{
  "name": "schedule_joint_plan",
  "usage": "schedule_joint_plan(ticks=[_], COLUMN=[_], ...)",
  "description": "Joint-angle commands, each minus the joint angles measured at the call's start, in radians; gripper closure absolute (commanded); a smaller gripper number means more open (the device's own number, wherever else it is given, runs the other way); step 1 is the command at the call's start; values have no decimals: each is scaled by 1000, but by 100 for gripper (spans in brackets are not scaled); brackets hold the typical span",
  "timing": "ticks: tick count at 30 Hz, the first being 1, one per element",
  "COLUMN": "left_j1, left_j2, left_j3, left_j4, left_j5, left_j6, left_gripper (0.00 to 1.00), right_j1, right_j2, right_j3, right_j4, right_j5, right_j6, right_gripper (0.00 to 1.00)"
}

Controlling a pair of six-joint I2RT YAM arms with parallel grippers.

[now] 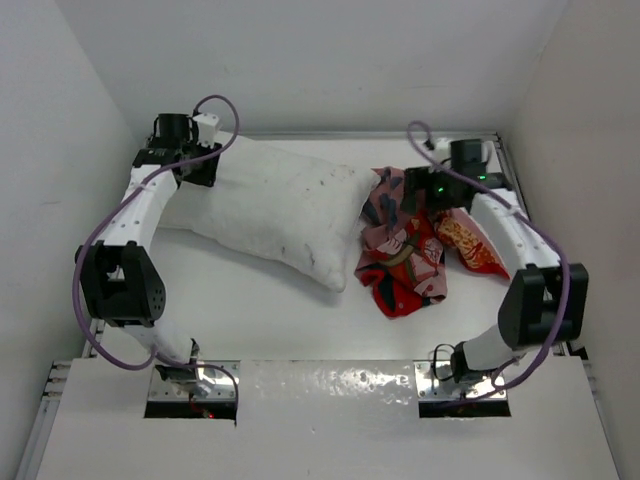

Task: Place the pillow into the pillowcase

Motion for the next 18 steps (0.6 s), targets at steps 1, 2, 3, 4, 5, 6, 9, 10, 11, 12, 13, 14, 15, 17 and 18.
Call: schedule_joint_plan(ticks=[1, 2, 3, 4, 5, 6, 9, 10, 11, 12, 13, 14, 15, 17, 18], left_j1=[2, 2, 2, 3, 2, 3, 3, 3, 2, 2, 3, 3, 2, 3, 3], left_j2=[-60, -64, -66, -66, -66, -67, -75, -81, -92, -98, -106, -115, -119, -132, -133], left_j3=[70, 76, 93, 102, 111, 125, 136, 136, 134, 127, 124, 120, 119, 119, 119], left_j4=[-7, -13, -18, -21, -29, -32, -40, -43, -44, -44, -44, -44, -47, -52, -53], left_j5=[-73, -79, -79, -79, -71, -65, -52, -51, -55, -56, -59, -64, -65, -68, -65], left_j6=[26, 27, 27, 26, 26, 24, 18, 20, 20, 23, 24, 26, 27, 30, 36], left_gripper=[56, 54, 50, 49, 49, 48, 48, 48, 48, 48, 48, 47, 47, 47, 47], right_j1=[180, 201, 208, 208, 210, 210, 207, 205, 204, 199, 195, 189, 181, 156, 149], right_j2=[43, 50, 81, 105, 136, 212, 381, 410, 429, 438, 425, 403, 374, 249, 201], right_j3=[-66, -80, -100, -104, -97, -47, 213, 300, 372, 484, 524, 550, 563, 531, 487], right_j4=[-24, -1, 68, 99, 120, 131, 9, -33, -71, -103, -111, -116, -110, -87, -59], right_j5=[10, 63, 74, 75, 114, 133, 162, 162, 168, 176, 179, 180, 180, 182, 196], right_j6=[-122, -120, -76, -54, -38, -31, -36, -42, -40, -44, -47, -48, -44, -47, -60], right_gripper=[1, 1, 1, 1, 1, 1, 59, 86, 100, 100, 100, 100, 100, 100, 100])
